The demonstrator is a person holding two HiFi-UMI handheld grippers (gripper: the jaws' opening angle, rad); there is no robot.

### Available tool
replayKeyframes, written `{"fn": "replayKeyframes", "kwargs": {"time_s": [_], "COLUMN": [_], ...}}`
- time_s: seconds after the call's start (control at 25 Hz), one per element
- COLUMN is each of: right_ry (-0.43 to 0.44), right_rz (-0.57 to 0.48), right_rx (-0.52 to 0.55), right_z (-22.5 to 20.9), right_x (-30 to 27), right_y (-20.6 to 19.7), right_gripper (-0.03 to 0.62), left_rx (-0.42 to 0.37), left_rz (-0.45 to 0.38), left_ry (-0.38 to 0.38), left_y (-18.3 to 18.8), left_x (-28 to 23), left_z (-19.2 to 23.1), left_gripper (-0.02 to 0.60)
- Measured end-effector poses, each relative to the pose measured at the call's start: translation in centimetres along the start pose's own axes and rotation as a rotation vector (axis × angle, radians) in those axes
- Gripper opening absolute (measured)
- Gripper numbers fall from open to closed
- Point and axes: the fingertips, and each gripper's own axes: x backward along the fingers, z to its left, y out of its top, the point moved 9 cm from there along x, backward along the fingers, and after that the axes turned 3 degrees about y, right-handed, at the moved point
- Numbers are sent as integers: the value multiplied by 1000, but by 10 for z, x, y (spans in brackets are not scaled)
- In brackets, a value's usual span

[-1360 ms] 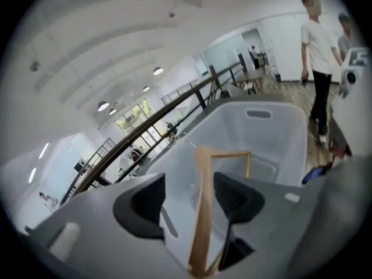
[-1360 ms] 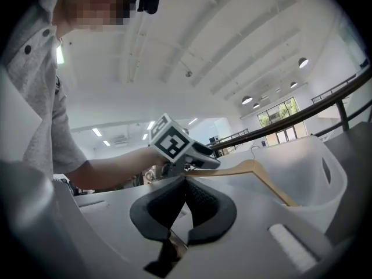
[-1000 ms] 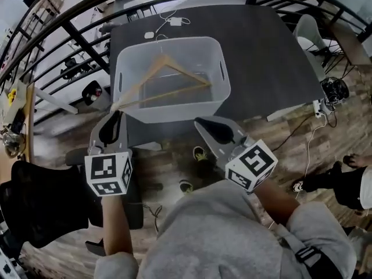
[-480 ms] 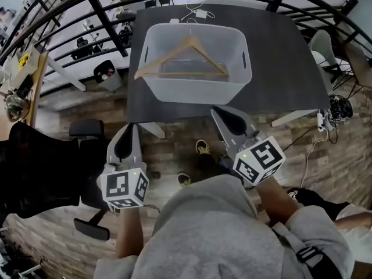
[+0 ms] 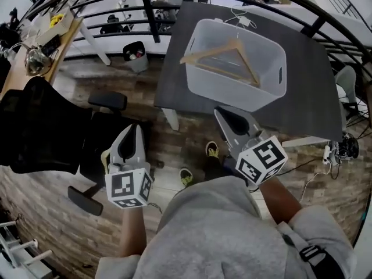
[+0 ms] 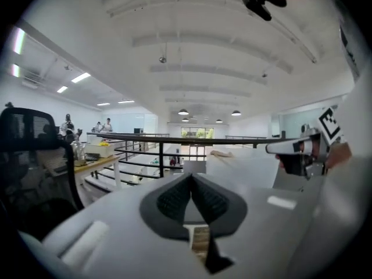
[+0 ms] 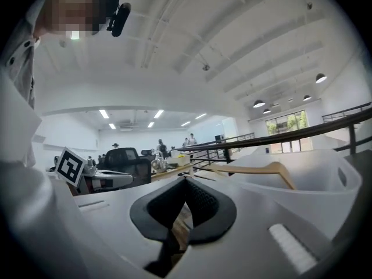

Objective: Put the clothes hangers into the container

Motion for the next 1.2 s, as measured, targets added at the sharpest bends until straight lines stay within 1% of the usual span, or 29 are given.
{"fn": "replayKeyframes", "kwargs": {"time_s": [0.16, 0.2, 0.28, 0.36, 0.48, 0.56, 0.64, 0.72, 0.8, 1.04, 1.2], "right_ry": [178, 233, 370, 503, 641, 722, 784, 829, 853, 866, 843], "right_rz": [37, 50, 86, 129, 183, 214, 237, 250, 259, 306, 371], "right_rx": [26, 35, 54, 72, 97, 100, 100, 104, 104, 103, 107], "right_z": [39, 52, 87, 128, 182, 206, 224, 237, 244, 249, 251], "right_x": [-48, -62, -91, -114, -132, -142, -152, -163, -172, -195, -214], "right_y": [1, 0, -5, -15, -33, -44, -54, -61, -68, -88, -115], "right_gripper": [0, 0, 0, 0, 0, 0, 0, 0, -1, 0, 0], "left_rx": [54, 68, 100, 140, 192, 228, 245, 249, 251, 240, 234], "left_rz": [27, 33, 57, 101, 155, 186, 221, 248, 271, 367, 422], "left_ry": [171, 228, 363, 480, 602, 668, 721, 758, 769, 740, 711], "left_y": [-18, -24, -40, -63, -94, -110, -124, -135, -146, -186, -228], "left_x": [40, 55, 93, 136, 186, 209, 221, 224, 219, 189, 166], "left_z": [40, 51, 72, 90, 107, 111, 117, 125, 132, 159, 194], "left_gripper": [12, 12, 12, 15, 26, 38, 56, 78, 93, 129, 144]}}
